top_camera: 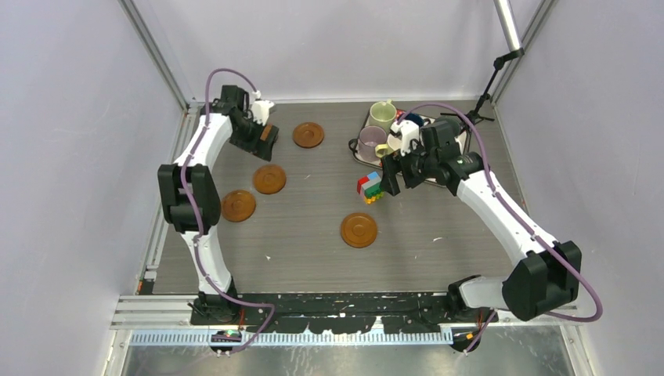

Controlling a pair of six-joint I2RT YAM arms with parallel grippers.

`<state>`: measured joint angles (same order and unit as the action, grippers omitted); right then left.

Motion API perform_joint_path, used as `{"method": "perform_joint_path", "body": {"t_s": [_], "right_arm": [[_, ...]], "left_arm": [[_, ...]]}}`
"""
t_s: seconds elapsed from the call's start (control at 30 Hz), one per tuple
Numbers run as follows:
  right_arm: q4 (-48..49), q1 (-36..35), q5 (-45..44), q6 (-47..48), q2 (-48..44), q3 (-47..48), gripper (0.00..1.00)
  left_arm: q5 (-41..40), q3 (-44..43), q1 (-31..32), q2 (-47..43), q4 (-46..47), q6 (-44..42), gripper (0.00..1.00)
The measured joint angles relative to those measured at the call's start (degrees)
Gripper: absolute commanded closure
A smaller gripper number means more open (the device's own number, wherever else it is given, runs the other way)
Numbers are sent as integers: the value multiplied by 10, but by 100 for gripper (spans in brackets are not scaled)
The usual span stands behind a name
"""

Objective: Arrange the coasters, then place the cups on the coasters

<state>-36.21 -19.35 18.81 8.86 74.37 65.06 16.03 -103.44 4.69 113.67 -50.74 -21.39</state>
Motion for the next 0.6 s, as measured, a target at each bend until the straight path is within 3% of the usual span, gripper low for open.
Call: {"method": "perform_joint_path", "body": {"t_s": [0.27,0.6], "right_arm": [[19,-3,13,-19,26,-12,11],[21,-4,17,-19,26,-18,11]], "left_arm": [[2,72,-13,2,-1,-18,18],[-15,73,-12,68,20,-16,25]]}}
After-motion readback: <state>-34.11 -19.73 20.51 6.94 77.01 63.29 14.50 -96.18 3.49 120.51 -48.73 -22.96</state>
